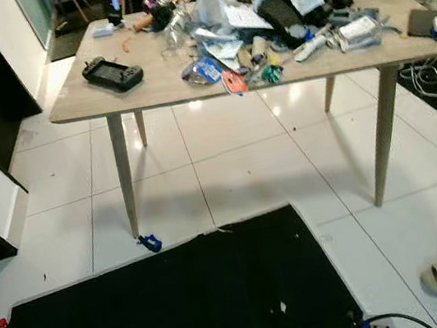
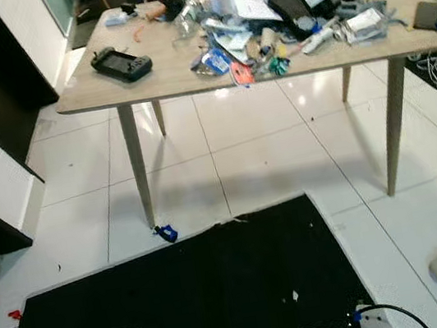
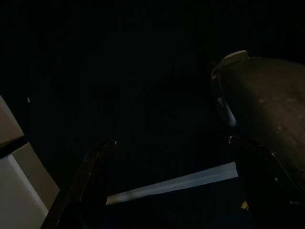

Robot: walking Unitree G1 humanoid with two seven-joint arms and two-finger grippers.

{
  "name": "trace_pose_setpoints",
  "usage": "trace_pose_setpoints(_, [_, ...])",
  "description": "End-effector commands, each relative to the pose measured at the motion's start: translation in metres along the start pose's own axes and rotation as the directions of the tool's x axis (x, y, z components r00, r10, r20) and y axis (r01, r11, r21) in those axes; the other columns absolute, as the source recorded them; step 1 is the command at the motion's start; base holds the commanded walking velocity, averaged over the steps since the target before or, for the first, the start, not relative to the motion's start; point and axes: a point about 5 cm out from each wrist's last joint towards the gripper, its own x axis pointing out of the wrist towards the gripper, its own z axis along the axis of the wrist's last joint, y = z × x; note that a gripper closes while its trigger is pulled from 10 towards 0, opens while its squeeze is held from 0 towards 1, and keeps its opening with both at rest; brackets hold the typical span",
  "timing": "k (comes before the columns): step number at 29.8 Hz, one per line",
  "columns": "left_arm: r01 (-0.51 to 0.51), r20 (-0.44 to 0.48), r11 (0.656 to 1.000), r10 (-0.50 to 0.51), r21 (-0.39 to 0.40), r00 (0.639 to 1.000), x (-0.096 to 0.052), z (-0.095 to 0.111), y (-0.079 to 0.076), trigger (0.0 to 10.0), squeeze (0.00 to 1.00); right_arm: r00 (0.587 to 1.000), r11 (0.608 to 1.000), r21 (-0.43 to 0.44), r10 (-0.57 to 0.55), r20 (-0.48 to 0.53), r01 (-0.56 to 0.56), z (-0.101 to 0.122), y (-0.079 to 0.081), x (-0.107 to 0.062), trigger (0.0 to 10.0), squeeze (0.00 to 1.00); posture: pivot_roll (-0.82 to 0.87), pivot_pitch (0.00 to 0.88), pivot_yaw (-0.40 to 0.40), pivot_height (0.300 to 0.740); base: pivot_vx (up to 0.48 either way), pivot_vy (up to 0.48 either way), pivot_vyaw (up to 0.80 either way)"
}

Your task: Picking trash to rubbish bin

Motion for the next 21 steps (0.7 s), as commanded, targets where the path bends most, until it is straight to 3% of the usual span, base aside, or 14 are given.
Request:
trace_pose_setpoints(1, [-0.007, -0.023, 1.0, 0.007, 0.014, 1.0, -0.002, -0.008, 0.003, 10.0, 0.0, 0.999, 1.0, -0.017, 0.001, -0.04, -0.002, -0.009, 0.003, 0.0, 10.0, 0.0, 0.01, 0.092, 0.09, 0.74, 0.0, 0.0, 0.0])
trace_pose_setpoints(21, [0.008, -0.029, 1.0, -0.008, 0.015, 1.0, -0.002, -0.012, 0.001, 10.0, 0.0, 0.997, 0.996, -0.094, -0.011, -0.071, 0.004, 0.004, 0.007, 0.002, 10.0, 0.0, 0.02, 0.103, 0.086, 0.74, 0.0, 0.0, -0.73])
